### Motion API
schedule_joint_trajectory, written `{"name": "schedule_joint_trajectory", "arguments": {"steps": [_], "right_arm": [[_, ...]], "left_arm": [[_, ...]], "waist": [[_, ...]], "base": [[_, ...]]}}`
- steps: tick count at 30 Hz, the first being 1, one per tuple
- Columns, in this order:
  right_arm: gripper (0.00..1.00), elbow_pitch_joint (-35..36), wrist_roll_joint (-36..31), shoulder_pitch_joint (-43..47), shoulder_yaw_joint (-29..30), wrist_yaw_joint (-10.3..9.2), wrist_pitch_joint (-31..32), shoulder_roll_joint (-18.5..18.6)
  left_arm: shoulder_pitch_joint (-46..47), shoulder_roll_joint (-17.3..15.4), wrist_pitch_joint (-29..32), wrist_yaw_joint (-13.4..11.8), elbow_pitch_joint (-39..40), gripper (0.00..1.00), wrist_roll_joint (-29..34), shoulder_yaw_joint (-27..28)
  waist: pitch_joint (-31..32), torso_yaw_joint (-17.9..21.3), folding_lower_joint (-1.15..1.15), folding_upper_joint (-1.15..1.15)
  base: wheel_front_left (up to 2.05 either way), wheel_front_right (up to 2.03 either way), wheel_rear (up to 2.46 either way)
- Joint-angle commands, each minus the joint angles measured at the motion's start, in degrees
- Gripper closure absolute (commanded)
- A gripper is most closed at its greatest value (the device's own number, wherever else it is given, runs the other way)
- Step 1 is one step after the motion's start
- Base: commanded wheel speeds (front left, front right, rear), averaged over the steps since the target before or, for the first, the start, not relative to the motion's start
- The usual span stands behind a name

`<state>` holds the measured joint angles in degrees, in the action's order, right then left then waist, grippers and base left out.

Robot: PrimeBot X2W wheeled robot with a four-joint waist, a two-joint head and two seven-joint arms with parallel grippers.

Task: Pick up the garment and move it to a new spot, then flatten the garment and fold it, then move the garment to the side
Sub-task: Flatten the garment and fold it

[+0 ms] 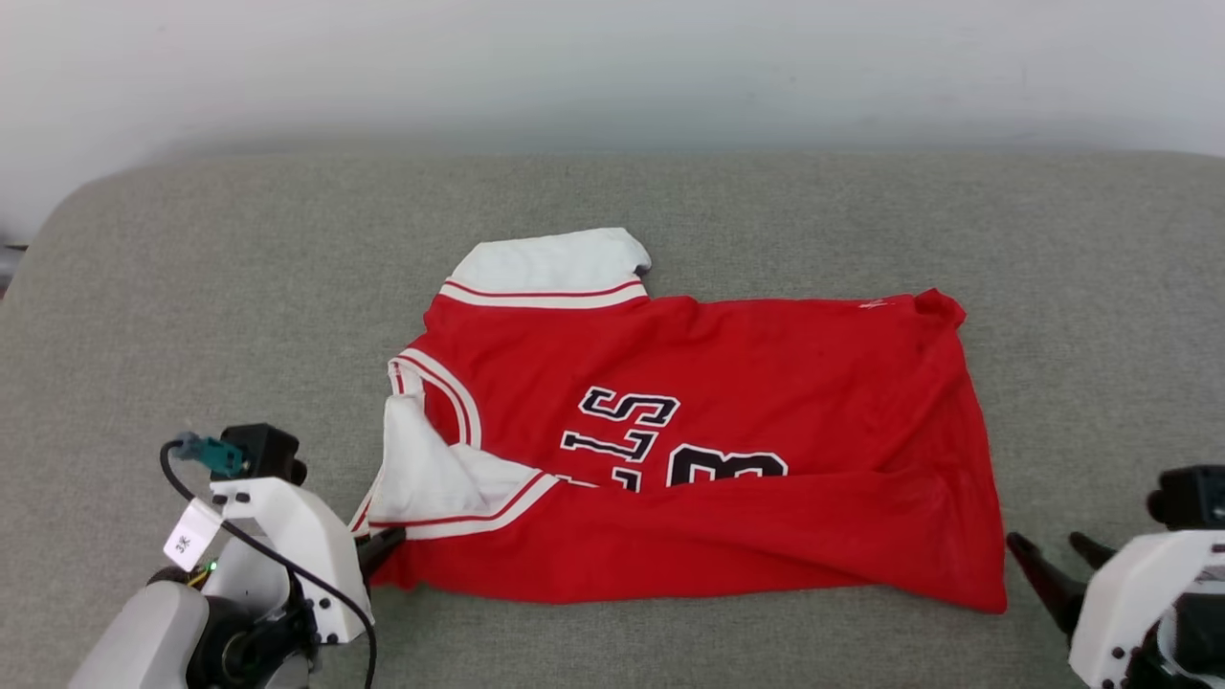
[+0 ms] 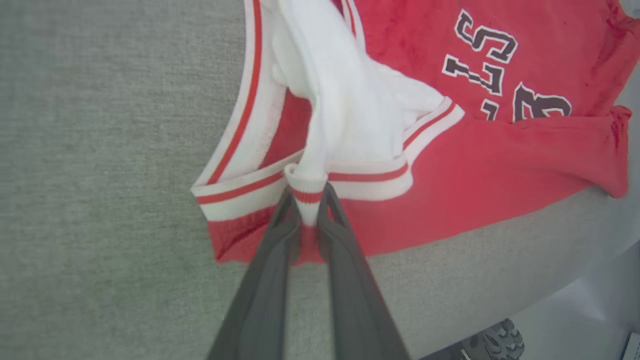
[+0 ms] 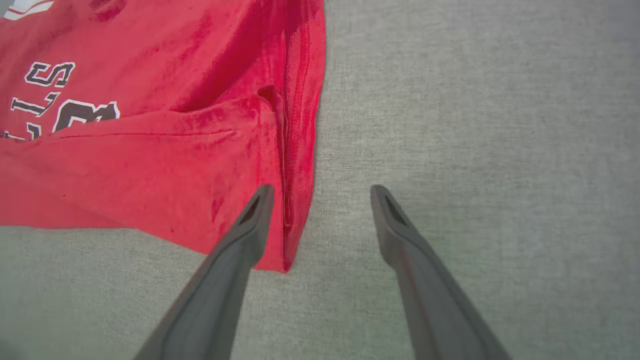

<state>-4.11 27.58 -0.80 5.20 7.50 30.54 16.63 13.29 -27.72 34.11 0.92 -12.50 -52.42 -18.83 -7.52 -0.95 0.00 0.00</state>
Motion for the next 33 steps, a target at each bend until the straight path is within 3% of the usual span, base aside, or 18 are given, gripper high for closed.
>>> {"name": "schedule_joint_trajectory", "arguments": {"steps": [1, 13, 14, 15, 16, 17, 26, 33], "right_arm": [[0.0, 0.0, 0.5, -1.5, -1.3, -0.03, 2.7, 0.3], [0.0, -8.6, 2.1, -5.0, -6.9, -0.02, 11.8, -1.6], [0.17, -9.5, 2.2, -4.8, -7.3, -0.01, 12.6, -1.9], [0.25, -10.1, 2.5, -4.8, -7.8, 0.0, 13.2, -2.2], [0.54, -10.4, 2.8, -4.9, -8.0, 0.06, 13.6, -2.5], [1.0, -10.4, 2.9, -5.2, -8.2, 0.06, 13.7, -2.4], [1.0, -6.0, 3.1, -8.3, -5.5, -0.02, 10.6, 0.6], [1.0, -2.1, 3.0, -5.7, -4.5, -0.02, 9.1, 0.4]], "left_arm": [[1.0, -0.3, 0.0, -0.3, 1.4, 1.0, 0.7, -0.2], [2.2, 0.6, -0.6, -0.1, 4.4, 1.0, 1.6, -1.5], [2.1, 0.7, -0.7, 0.0, 4.2, 1.0, 1.7, -1.6], [2.1, 0.8, -1.0, -0.1, 4.0, 1.0, 1.6, -1.6], [2.1, 0.9, -1.2, 0.0, 3.9, 1.0, 1.6, -1.6], [2.1, 1.0, -1.3, 0.1, 3.8, 1.0, 1.7, -1.6], [1.8, 0.7, -5.1, 0.9, 3.4, 1.0, 3.4, -1.6], [-1.3, 1.0, -7.1, 0.1, 3.9, 1.0, 4.0, -2.0]], "waist": [[-1.0, -0.8, 0.0, 0.0], [-5.4, -3.4, 0.0, 0.0], [-5.5, -3.5, 0.0, 0.0], [-5.6, -3.6, 0.0, 0.0], [-5.7, -3.6, 0.0, 0.0], [-5.7, -3.6, 0.0, 0.0], [-2.9, -3.8, 0.0, 0.0], [2.4, -3.2, 0.0, 0.0]], "base": [[0.0, 0.0, 0.0], [0.0, 0.0, 0.0], [0.0, 0.0, 0.0], [0.0, 0.0, 0.0], [0.0, 0.0, 0.0], [0.0, 0.0, 0.0], [0.0, 0.0, 0.0], [0.0, 0.0, 0.0]]}}
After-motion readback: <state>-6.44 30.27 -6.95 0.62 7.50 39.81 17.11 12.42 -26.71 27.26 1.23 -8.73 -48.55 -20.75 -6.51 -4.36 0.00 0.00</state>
